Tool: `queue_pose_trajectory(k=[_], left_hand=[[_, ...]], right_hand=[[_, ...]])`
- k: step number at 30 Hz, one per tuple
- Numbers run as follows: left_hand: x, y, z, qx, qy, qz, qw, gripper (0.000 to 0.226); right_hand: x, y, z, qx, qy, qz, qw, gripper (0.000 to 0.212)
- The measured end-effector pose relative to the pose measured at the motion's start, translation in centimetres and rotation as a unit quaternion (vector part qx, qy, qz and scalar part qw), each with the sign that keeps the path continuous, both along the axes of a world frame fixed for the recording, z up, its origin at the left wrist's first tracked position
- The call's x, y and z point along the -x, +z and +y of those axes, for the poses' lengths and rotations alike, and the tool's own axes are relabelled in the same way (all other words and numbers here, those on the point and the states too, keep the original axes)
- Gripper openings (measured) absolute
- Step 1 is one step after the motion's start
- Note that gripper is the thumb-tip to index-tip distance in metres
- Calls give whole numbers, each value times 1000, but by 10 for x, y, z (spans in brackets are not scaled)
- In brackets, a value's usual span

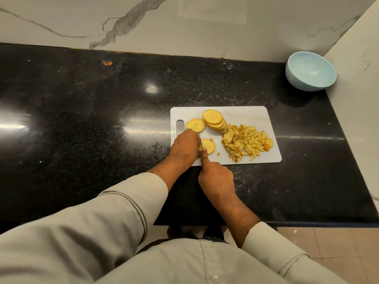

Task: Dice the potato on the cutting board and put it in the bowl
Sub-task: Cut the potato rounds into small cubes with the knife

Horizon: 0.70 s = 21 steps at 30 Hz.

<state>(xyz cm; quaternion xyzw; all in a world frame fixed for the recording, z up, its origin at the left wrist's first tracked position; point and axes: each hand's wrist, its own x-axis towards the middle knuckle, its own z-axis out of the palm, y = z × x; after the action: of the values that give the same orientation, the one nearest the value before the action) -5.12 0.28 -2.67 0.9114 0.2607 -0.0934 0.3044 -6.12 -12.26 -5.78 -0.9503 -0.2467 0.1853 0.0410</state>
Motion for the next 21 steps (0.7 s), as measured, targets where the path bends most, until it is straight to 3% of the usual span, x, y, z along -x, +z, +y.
queue_pose_trajectory(k=[7, 14, 21], left_hand=[[-5, 1, 5, 13, -18, 17, 1000, 33], [-1, -6, 7, 35, -3, 10, 999, 50], [12, -10, 7, 41, 37, -43, 998, 49]], right_hand=[[9, 7, -9, 17, 1, 38, 999, 77], [44, 10, -47, 36, 3, 16, 999, 69], [33, 22, -37, -17, -12, -42, 999, 64]])
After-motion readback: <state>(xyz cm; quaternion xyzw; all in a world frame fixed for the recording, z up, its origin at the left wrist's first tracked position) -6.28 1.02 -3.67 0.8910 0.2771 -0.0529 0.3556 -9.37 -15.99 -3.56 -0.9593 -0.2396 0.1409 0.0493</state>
